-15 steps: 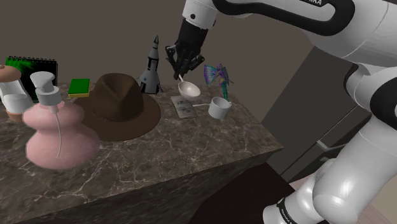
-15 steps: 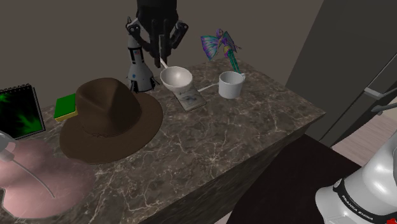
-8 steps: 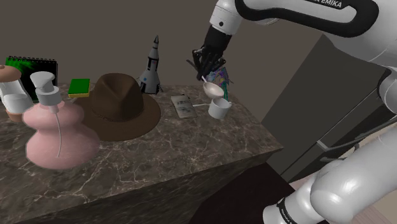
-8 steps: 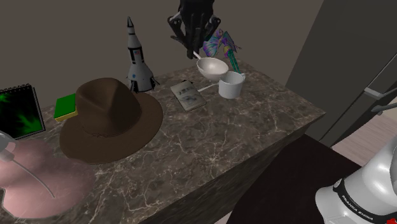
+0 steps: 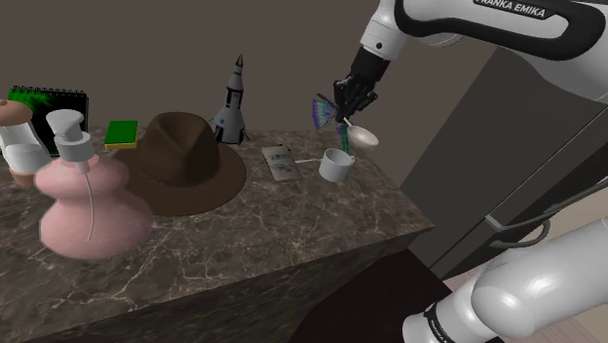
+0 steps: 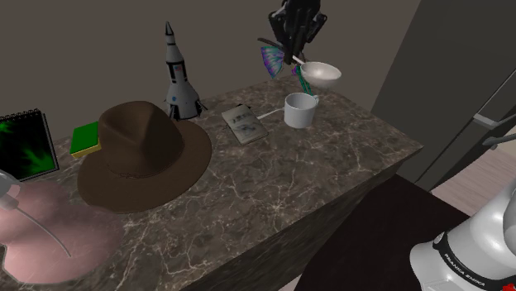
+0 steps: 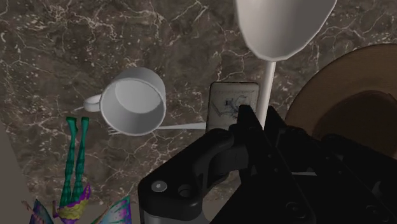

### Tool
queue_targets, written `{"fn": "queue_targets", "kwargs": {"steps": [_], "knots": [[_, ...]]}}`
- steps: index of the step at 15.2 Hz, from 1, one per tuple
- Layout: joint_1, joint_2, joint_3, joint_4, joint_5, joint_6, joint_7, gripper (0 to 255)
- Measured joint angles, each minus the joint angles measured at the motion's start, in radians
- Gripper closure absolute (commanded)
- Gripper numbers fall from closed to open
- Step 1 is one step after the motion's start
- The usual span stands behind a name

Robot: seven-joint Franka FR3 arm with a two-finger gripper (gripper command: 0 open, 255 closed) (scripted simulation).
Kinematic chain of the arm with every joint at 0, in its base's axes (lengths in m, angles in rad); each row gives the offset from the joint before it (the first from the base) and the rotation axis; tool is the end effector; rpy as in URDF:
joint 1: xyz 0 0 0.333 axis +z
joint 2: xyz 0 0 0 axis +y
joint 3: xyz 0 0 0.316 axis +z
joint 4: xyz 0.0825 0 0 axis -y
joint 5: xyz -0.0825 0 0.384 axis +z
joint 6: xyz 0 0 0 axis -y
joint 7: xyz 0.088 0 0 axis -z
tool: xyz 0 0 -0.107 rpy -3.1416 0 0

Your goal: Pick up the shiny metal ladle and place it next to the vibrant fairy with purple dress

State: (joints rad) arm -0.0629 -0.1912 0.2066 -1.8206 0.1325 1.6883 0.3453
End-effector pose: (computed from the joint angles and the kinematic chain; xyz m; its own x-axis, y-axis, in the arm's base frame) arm 0.4962 0.0939 0.6153 0.9763 -0.2154 0.0197 -0.2122 -0.9715 -0.1060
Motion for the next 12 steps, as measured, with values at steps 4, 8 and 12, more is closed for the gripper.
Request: {"fn": "queue_targets", "kwargs": {"steps": [4,8,12], "knots": [[-0.035,-0.053,-0.059,-0.057,0.001,-0.007,-0.094,255],[-0.072,-0.089,-0.126,-0.096,-0.007,-0.015,-0.197,255],[-0.101,-0.095,-0.175,-0.115,-0.018,-0.01,-0.273,255]]}}
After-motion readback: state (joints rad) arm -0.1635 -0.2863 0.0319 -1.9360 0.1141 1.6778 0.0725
